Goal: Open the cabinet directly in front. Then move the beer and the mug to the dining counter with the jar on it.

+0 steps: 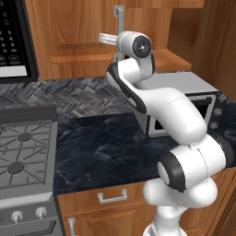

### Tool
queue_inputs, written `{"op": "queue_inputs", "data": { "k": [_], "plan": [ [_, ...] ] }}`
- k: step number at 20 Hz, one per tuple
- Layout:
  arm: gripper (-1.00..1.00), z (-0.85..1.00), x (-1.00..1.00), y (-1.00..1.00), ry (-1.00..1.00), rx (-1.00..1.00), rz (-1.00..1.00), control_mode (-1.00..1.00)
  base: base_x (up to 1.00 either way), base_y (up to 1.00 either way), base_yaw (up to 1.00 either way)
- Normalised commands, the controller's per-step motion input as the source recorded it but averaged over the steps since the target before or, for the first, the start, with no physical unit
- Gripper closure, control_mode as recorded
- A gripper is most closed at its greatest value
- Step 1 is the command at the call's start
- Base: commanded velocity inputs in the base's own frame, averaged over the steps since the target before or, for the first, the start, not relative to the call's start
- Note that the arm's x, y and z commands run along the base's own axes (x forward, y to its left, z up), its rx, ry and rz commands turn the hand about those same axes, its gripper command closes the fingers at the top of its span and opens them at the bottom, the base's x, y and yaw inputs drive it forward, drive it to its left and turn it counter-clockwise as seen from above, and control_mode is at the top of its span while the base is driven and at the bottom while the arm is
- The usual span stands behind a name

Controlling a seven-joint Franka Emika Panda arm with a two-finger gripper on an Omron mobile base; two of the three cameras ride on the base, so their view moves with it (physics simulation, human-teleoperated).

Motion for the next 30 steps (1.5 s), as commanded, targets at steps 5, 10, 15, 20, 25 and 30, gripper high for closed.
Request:
{"op": "queue_inputs", "data": {
  "k": [5, 10, 15, 20, 25, 30],
  "plan": [
    [1.0, -0.1, 0.21, 0.03, 0.0, -0.03, 0.0, -1.0, 0.0, 0.0, 0.0],
    [1.0, 0.0, 0.0, 0.01, 0.0, 0.0, 0.0, -1.0, 0.0, 0.0, 0.0],
    [1.0, 0.07, -0.08, 0.56, 0.09, 0.0, 0.0, -1.0, 0.0, 0.0, 0.0],
    [1.0, 0.19, -0.23, 0.97, 0.14, 0.0, 0.0, -1.0, 0.0, 0.0, 0.0],
    [1.0, 0.04, -0.47, 1.0, 0.03, -0.03, 0.0, -1.0, 0.0, 0.0, 0.0],
    [1.0, 0.0, -0.76, 1.0, -0.04, -0.09, -0.03, -1.0, 0.0, 0.0, 0.0]
  ]
}}
